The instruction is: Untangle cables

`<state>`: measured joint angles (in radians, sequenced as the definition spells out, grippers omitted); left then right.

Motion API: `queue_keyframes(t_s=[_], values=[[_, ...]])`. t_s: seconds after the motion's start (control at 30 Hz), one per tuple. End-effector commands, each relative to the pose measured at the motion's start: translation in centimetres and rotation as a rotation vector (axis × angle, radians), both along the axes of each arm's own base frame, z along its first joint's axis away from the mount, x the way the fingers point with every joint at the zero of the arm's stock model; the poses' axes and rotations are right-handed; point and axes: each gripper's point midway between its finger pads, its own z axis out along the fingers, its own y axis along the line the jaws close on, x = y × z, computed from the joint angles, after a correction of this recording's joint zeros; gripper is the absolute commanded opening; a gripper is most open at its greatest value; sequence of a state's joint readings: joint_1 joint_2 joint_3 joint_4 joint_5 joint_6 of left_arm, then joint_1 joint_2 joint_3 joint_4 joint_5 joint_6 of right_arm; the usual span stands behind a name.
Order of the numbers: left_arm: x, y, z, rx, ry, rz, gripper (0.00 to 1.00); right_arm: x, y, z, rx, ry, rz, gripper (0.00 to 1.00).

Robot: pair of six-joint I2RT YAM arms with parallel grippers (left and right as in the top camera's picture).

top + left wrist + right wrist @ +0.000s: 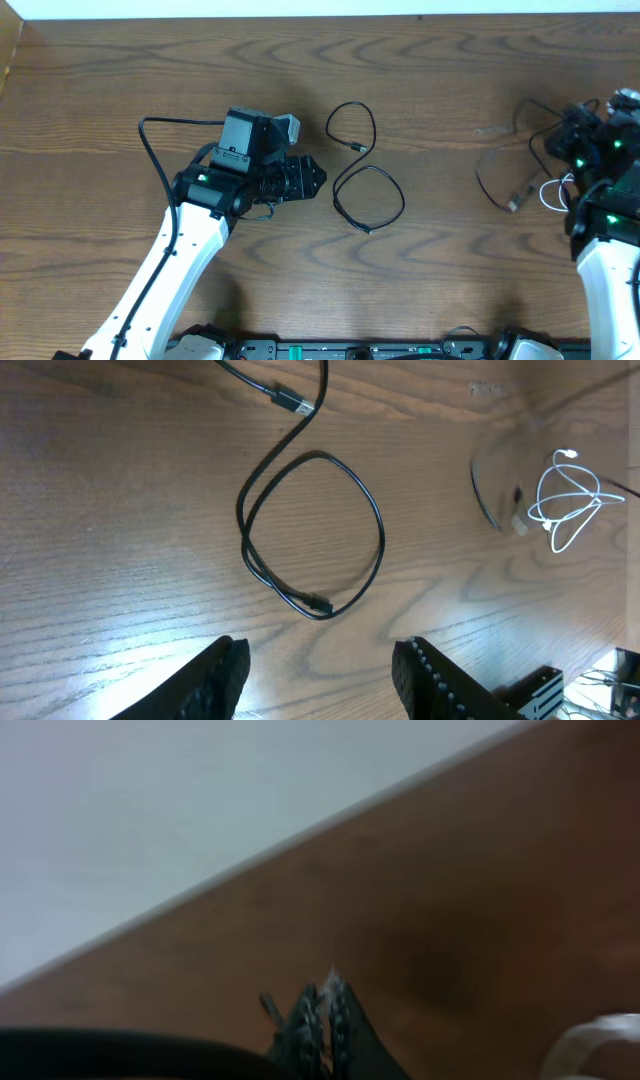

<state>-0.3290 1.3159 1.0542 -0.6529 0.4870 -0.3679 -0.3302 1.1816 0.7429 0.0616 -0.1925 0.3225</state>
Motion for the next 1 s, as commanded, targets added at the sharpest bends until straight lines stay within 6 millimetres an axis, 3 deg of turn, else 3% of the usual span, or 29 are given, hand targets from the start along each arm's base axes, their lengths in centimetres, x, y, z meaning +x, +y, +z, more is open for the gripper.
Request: queue_keyframes(t_s=[0.0, 0.13, 0.27, 0.43, 0.53, 0.57, 0.67, 0.77, 0.8, 0.97], values=[[0.3, 0.1, 0.1, 0.01, -0.01, 0.001, 0.49, -1.2, -5.9, 2.3, -0.157, 0.038, -0.169, 0.01], [0.3, 0.1, 0.1, 0.01, -0.009, 0.001, 0.46, -3.2, -10.6, 2.9, -0.158, 0.108, -0.323, 0.01], [0.3, 0.1, 0.1, 0.01, -0.01, 0.001, 0.46, -5.2, -14.4, 1.8, -0.132, 0.222, -0.442, 0.01], [0.2, 0.2, 0.1, 0.011, -0.006, 0.001, 0.45, -7.1, -17.5, -0.9, -0.086, 0.369, -0.534, 0.01], [0.2, 0.2, 0.1, 0.011, -0.006, 0.001, 0.45, -7.7, -18.2, -2.6, -0.062, 0.423, -0.551, 0.02], [0.2, 0.2, 0.1, 0.011, -0.006, 0.001, 0.45, -7.6, -18.1, -3.0, -0.053, 0.43, -0.541, 0.12], [0.3, 0.2, 0.1, 0.011, -0.007, 0.001, 0.46, -5.7, -16.2, -4.0, 0.027, 0.403, -0.408, 0.65], [0.4, 0.1, 0.0, 0.01, -0.01, 0.001, 0.53, -2.7, -12.0, -4.2, 0.155, 0.325, -0.165, 0.64], [0.6, 0.1, -0.2, 0.012, -0.005, 0.001, 0.54, -1.4, -9.3, -4.2, 0.206, 0.304, -0.049, 0.61], [0.8, 0.0, -1.6, 0.025, 0.035, 0.001, 0.55, -0.5, -4.5, -6.2, 0.239, 0.395, 0.061, 0.6]])
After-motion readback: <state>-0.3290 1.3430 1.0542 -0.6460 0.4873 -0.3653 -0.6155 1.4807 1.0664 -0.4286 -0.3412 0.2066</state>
